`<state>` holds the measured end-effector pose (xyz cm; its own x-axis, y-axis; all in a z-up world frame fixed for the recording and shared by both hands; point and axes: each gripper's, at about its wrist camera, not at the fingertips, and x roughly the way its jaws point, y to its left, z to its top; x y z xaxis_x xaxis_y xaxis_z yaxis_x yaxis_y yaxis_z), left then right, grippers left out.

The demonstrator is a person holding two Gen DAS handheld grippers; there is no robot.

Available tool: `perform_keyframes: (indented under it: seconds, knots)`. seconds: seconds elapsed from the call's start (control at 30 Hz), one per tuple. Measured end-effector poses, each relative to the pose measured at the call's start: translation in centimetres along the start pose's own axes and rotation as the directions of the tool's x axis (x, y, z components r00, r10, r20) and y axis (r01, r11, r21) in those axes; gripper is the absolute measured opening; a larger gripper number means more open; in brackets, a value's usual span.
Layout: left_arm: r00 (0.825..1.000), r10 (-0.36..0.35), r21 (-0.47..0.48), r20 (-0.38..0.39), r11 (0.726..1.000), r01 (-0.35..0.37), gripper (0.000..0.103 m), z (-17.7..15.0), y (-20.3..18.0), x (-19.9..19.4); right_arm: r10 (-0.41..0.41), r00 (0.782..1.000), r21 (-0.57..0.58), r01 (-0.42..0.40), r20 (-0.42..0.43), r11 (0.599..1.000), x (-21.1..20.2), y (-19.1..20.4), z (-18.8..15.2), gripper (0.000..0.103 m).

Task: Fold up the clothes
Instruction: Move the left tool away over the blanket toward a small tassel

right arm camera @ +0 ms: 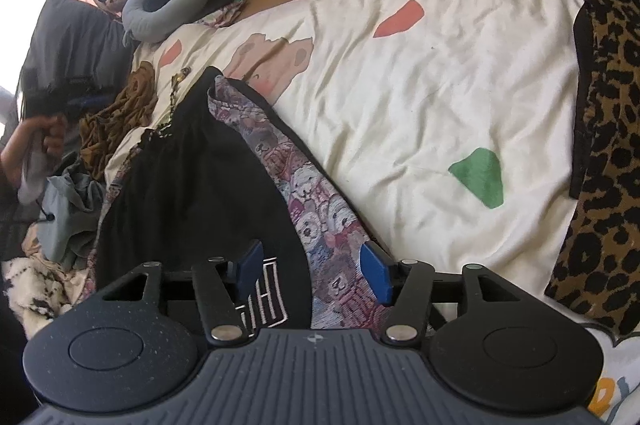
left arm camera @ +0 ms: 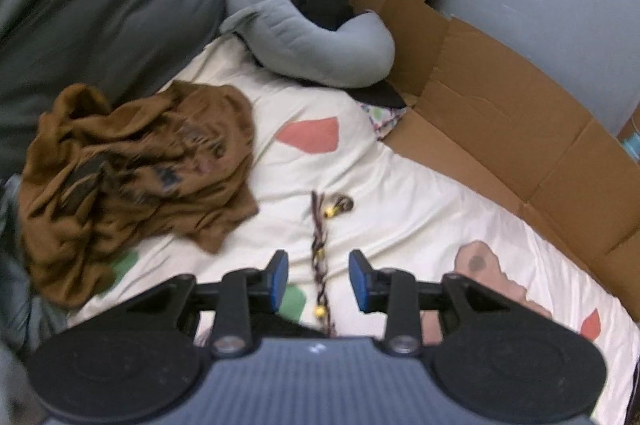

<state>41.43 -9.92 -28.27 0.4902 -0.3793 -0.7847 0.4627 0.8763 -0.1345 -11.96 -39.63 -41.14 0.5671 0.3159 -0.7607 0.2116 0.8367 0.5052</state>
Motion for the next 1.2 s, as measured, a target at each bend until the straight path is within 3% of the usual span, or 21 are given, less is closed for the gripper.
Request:
perform_keyframes:
  seconds: [0.17, 0.27, 0.4, 0.8, 0.93, 1.2]
  knots:
    - [1.0, 0.013, 0.056, -0.005, 0.998, -0.012, 0.037, 1.5, -0.9, 3.9, -0.007, 1.0, -0.013, 0.007, -0.003, 1.0, 0.9, -0.1, 0.3, 0.061]
    - [0.998, 0.057, 0.079, 0.006, 0.995, -0.058, 0.035, 1.9, -1.2, 5.5, 0.002, 1.0, -0.012, -0.002, 0.003, 1.0, 1.4, 0.0, 0.7, 0.061]
    - [0.999, 0.052, 0.03, -0.013, 0.998, -0.051, 0.035, 2.4, -1.1, 7.4, 0.056, 0.998, 0.036, -0.056, -0.001, 0.998, 2.3, -0.6, 1.6, 0.069]
    - [0.989, 0.087, 0.005, -0.118, 0.996, -0.087, 0.035, 2.0, -1.5, 13.9, 0.05, 0.998, -0.044, -0.051, -0.036, 0.998, 6.0, 0.9, 3.0, 0.07]
    - [0.977, 0.137, 0.024, -0.161, 0.991, -0.135, 0.035, 1.5, -1.2, 15.7, 0.053, 0.998, -0.072, -0.056, -0.039, 0.996, 6.3, 1.6, 2.8, 0.07]
    - [0.975, 0.162, 0.023, -0.152, 0.987, -0.161, 0.03, 1.0, -0.9, 16.6, 0.048, 0.998, -0.058, -0.05, -0.041, 0.997, 6.3, 1.2, 1.9, 0.07]
